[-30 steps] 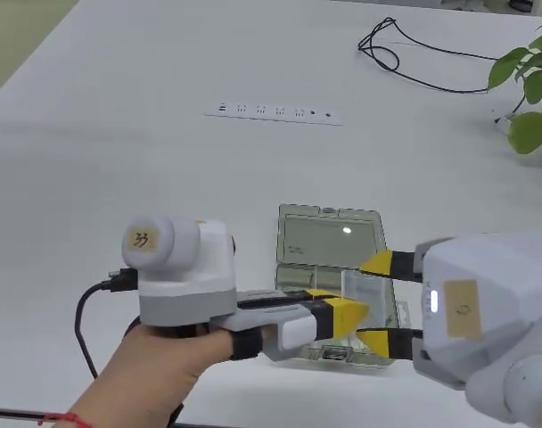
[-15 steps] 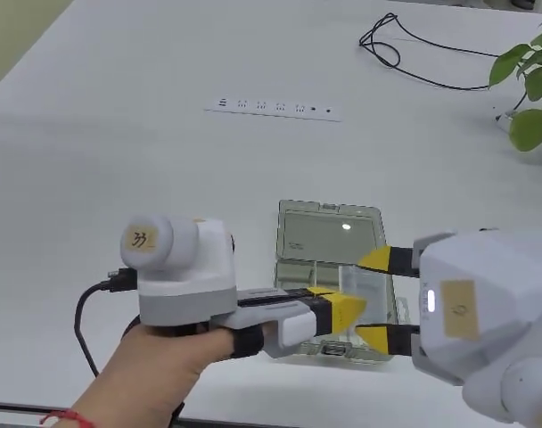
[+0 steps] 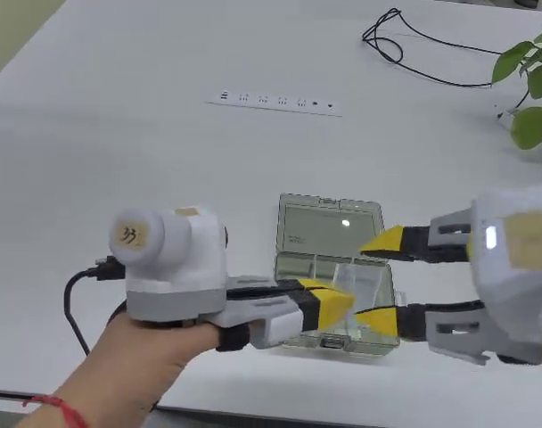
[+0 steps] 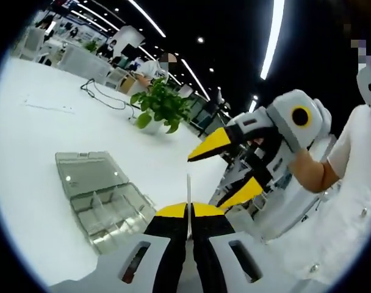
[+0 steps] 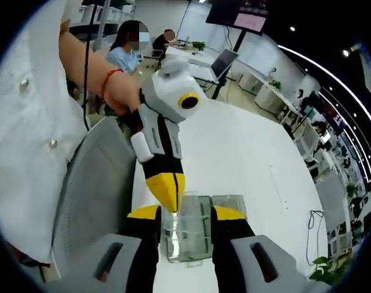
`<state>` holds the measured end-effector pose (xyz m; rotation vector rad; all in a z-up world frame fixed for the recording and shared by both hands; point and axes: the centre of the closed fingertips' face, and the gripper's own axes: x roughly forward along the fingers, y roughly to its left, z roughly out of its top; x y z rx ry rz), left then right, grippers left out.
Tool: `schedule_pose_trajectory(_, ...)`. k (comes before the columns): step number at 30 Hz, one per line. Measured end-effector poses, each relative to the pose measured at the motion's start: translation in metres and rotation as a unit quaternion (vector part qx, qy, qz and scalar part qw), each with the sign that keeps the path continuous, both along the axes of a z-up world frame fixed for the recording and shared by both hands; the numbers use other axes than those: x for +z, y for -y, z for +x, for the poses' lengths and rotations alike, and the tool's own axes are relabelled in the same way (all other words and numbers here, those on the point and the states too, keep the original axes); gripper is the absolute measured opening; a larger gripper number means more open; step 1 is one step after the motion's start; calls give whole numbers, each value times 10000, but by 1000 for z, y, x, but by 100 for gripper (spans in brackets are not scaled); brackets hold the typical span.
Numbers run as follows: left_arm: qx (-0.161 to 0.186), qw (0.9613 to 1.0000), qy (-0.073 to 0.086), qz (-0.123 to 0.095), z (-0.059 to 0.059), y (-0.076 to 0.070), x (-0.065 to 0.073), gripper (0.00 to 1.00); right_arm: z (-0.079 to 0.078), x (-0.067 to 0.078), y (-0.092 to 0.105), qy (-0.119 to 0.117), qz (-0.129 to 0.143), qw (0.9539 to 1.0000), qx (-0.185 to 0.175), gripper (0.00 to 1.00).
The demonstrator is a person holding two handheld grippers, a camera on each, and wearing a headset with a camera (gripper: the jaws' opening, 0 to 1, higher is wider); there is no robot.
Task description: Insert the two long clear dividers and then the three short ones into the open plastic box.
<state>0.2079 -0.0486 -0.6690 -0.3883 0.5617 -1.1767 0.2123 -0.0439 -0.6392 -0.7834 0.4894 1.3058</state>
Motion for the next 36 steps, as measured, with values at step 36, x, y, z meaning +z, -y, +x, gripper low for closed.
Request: schedule_pose_trajectory(36,-1169,9750,1881,200,-33,7,23,0,-46,5,-5,-2026,263,9676,1486,3)
